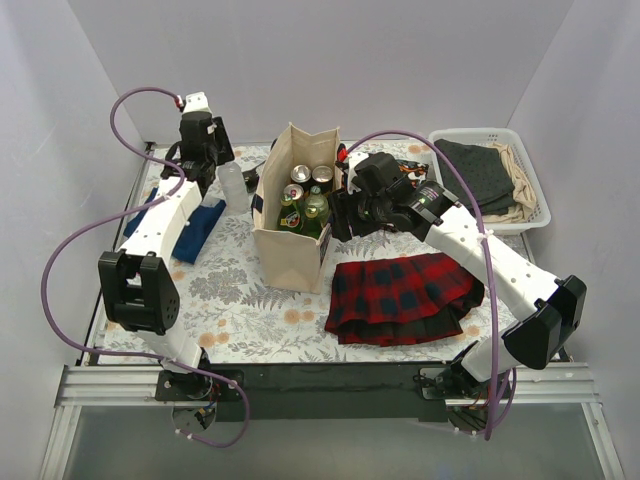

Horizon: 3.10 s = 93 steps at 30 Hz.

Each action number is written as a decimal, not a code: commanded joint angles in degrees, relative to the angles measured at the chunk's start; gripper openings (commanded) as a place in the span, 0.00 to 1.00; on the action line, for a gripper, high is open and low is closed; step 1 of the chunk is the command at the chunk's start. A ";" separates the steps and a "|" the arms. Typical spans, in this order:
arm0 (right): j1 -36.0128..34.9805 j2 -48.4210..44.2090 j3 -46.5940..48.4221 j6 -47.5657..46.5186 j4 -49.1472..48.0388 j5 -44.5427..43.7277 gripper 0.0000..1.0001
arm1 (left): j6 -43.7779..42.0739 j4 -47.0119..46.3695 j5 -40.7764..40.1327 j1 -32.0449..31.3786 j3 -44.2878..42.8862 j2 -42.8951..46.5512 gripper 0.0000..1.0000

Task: Take the beverage out of the canvas bag
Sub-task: Place the drink at the center of the board, then take out the drink from the canvas bag.

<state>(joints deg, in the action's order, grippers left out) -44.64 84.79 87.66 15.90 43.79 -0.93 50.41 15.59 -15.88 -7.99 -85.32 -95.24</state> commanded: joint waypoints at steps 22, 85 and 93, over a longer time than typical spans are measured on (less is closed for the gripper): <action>3.16 4.06 16.93 2.73 -2.39 2.60 0.67 | -0.05 18.67 24.76 -4.84 -20.49 1.64 0.50; 6.77 -2.09 -5.39 -4.82 -9.51 18.68 0.66 | 6.01 37.40 14.47 -27.26 -8.29 13.06 0.36; 5.01 -2.97 -4.51 -6.76 -9.25 20.97 0.68 | 5.84 40.04 13.68 -28.04 -6.79 11.57 0.27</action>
<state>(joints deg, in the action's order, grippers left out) -38.46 83.09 82.59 11.49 34.92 17.04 55.77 53.80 -1.08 -35.38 -92.97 -83.96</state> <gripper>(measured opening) 0.674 0.291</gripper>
